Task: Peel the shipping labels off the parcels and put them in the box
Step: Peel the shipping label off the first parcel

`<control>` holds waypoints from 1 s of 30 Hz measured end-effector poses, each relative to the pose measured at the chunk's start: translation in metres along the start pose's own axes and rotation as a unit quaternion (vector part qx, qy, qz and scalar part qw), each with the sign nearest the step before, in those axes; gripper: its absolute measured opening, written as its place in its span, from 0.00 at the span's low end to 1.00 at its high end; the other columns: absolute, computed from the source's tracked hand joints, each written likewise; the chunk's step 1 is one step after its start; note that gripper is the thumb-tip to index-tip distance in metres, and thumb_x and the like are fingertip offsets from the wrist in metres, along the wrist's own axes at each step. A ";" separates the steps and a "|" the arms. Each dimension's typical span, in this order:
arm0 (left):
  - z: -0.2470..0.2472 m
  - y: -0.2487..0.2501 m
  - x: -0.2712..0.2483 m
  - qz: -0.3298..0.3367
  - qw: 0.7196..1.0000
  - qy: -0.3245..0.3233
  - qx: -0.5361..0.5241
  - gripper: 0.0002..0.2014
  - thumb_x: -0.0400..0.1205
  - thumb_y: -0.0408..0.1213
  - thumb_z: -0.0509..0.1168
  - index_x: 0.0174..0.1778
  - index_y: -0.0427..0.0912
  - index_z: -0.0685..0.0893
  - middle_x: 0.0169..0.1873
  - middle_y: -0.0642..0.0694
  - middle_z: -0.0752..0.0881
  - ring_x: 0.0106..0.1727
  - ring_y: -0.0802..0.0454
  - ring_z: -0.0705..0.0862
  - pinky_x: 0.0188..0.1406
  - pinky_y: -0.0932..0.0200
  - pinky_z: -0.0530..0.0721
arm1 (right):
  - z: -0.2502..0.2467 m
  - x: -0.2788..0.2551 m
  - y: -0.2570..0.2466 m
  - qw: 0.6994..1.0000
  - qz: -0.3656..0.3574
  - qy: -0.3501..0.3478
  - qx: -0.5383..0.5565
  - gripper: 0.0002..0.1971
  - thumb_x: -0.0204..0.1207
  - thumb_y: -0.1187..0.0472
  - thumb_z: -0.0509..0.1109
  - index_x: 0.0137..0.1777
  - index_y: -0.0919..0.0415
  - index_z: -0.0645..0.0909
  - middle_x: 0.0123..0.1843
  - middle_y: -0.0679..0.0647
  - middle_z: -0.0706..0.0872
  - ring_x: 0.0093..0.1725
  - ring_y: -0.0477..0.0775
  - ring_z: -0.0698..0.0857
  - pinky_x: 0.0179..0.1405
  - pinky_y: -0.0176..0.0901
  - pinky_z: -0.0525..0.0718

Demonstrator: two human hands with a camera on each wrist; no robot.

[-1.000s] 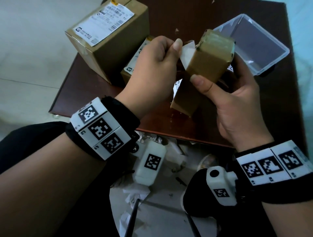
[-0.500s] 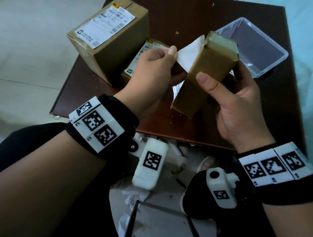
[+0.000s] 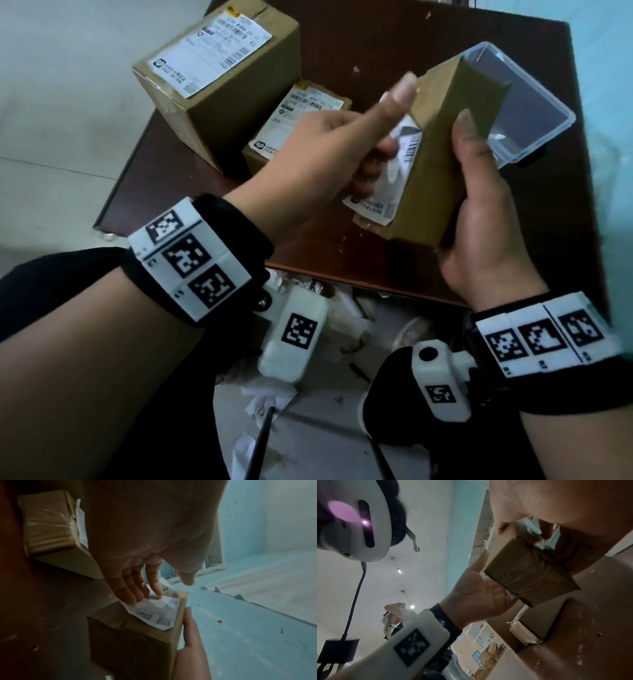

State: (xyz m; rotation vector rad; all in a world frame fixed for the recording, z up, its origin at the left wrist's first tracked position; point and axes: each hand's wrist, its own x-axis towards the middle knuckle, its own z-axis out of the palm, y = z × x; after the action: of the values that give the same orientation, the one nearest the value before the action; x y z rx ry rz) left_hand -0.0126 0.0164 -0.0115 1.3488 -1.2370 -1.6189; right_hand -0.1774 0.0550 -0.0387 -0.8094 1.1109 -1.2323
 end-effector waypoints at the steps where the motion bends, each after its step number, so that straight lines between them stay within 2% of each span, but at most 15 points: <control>1: 0.002 -0.001 -0.002 0.000 1.000 -0.006 0.017 0.24 0.88 0.60 0.65 0.42 0.40 0.84 0.38 0.40 0.79 0.37 0.46 0.77 0.32 0.61 0.79 | 0.000 0.000 0.001 1.000 -0.002 -0.001 -0.007 0.25 0.94 0.42 0.60 0.80 0.56 0.82 0.73 0.63 0.90 0.72 0.65 0.90 0.75 0.71 0.87; 3: 0.004 -0.003 -0.003 -0.005 1.000 -0.016 0.017 0.22 0.87 0.57 0.68 0.42 0.40 0.84 0.38 0.39 0.78 0.39 0.46 0.76 0.33 0.61 0.77 | -0.001 0.001 0.001 1.000 -0.005 -0.002 -0.019 0.25 0.94 0.41 0.60 0.80 0.56 0.82 0.72 0.62 0.91 0.72 0.64 0.91 0.75 0.70 0.87; 6: 0.003 -0.006 0.000 -0.012 0.999 -0.015 -0.037 0.17 0.87 0.52 0.72 0.42 0.41 0.85 0.39 0.41 0.80 0.39 0.46 0.77 0.37 0.58 0.78 | -0.003 0.001 0.002 1.000 0.000 0.009 -0.018 0.25 0.93 0.40 0.61 0.78 0.55 0.83 0.71 0.62 0.92 0.70 0.63 0.92 0.72 0.68 0.89; 9: 0.004 -0.007 0.004 -0.017 0.994 0.003 -0.105 0.11 0.88 0.43 0.72 0.45 0.41 0.85 0.37 0.46 0.82 0.35 0.54 0.79 0.34 0.61 0.78 | -0.003 0.002 0.005 1.000 0.006 0.008 -0.014 0.27 0.92 0.40 0.64 0.79 0.59 0.83 0.71 0.65 0.91 0.71 0.67 0.91 0.73 0.71 0.88; 11: 0.006 -0.005 0.004 -0.030 0.989 0.005 -0.144 0.07 0.88 0.37 0.70 0.45 0.41 0.83 0.35 0.47 0.82 0.34 0.55 0.79 0.34 0.61 0.78 | -0.003 0.004 0.007 1.000 0.013 0.010 -0.007 0.28 0.90 0.39 0.67 0.78 0.60 0.84 0.72 0.66 0.90 0.71 0.69 0.91 0.73 0.73 0.87; 14: 0.006 -0.003 0.003 -0.040 0.985 -0.007 -0.167 0.07 0.88 0.40 0.68 0.48 0.42 0.81 0.34 0.49 0.82 0.32 0.56 0.79 0.33 0.63 0.78 | -0.003 0.005 0.007 0.999 0.032 -0.004 0.004 0.34 0.88 0.34 0.66 0.81 0.59 0.82 0.75 0.68 0.88 0.74 0.71 0.88 0.76 0.75 0.83; 16: 0.006 -0.002 0.002 -0.004 0.992 -0.014 -0.127 0.13 0.90 0.49 0.67 0.46 0.43 0.82 0.37 0.48 0.84 0.35 0.54 0.80 0.35 0.61 0.78 | -0.005 0.006 0.004 0.999 0.050 -0.005 0.017 0.35 0.90 0.33 0.61 0.86 0.57 0.77 0.77 0.65 0.87 0.76 0.69 0.88 0.79 0.73 0.82; 18: 0.007 -0.004 0.000 0.081 0.996 -0.027 -0.027 0.17 0.86 0.53 0.70 0.47 0.40 0.86 0.40 0.44 0.85 0.39 0.50 0.81 0.38 0.57 0.78 | -0.008 0.007 -0.001 0.997 0.069 0.003 0.031 0.33 0.92 0.32 0.56 0.86 0.54 0.76 0.75 0.61 0.89 0.74 0.65 0.89 0.78 0.69 0.83; 21: 0.003 -0.013 -0.004 0.177 0.979 -0.066 0.074 0.23 0.76 0.50 0.81 0.54 0.33 0.88 0.42 0.41 0.86 0.43 0.48 0.83 0.42 0.49 0.83 | -0.010 0.006 -0.006 0.994 0.087 0.029 0.057 0.28 0.94 0.35 0.54 0.77 0.52 0.83 0.66 0.58 0.95 0.66 0.60 0.94 0.68 0.62 0.92; 23: -0.002 -0.017 -0.003 0.203 0.969 -0.068 0.125 0.25 0.71 0.48 0.85 0.56 0.34 0.89 0.43 0.37 0.88 0.42 0.45 0.85 0.42 0.42 0.87 | -0.008 0.006 -0.007 0.991 0.105 0.048 0.065 0.27 0.92 0.34 0.56 0.74 0.51 0.84 0.63 0.57 0.96 0.63 0.59 0.96 0.64 0.61 0.93; 24: -0.004 -0.018 -0.001 0.210 0.964 -0.069 0.145 0.25 0.71 0.48 0.86 0.56 0.35 0.90 0.45 0.35 0.89 0.42 0.40 0.86 0.42 0.40 0.88 | -0.008 0.007 -0.007 0.990 0.111 0.057 0.065 0.26 0.92 0.34 0.57 0.74 0.51 0.85 0.63 0.57 0.96 0.62 0.59 0.96 0.64 0.61 0.93; 26: -0.007 -0.020 0.002 0.226 0.959 -0.068 0.159 0.23 0.71 0.47 0.87 0.56 0.38 0.91 0.47 0.34 0.89 0.45 0.34 0.88 0.42 0.40 0.88 | -0.008 0.007 -0.007 0.989 0.119 0.071 0.060 0.26 0.91 0.33 0.59 0.72 0.49 0.85 0.61 0.56 0.97 0.60 0.59 0.96 0.64 0.63 0.93; 27: -0.007 -0.020 0.003 0.235 0.956 -0.067 0.160 0.22 0.72 0.47 0.86 0.55 0.38 0.91 0.48 0.36 0.89 0.46 0.35 0.88 0.43 0.43 0.89 | -0.007 0.008 -0.007 0.988 0.122 0.076 0.056 0.26 0.91 0.32 0.59 0.72 0.49 0.86 0.61 0.56 0.97 0.59 0.58 0.97 0.64 0.62 0.93; 30: -0.007 -0.021 0.005 0.276 0.944 -0.066 0.169 0.15 0.77 0.44 0.83 0.52 0.38 0.93 0.51 0.41 0.90 0.47 0.49 0.88 0.43 0.52 0.87 | -0.009 0.008 -0.006 0.989 0.120 0.077 0.048 0.30 0.90 0.31 0.57 0.76 0.52 0.85 0.60 0.57 0.97 0.59 0.58 0.97 0.60 0.58 0.94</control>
State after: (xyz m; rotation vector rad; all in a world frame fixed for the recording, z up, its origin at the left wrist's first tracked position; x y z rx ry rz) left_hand -0.0059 0.0170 -0.0328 0.9594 -1.8421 -1.1447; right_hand -0.1881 0.0467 -0.0370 -0.4972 1.2248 -1.1481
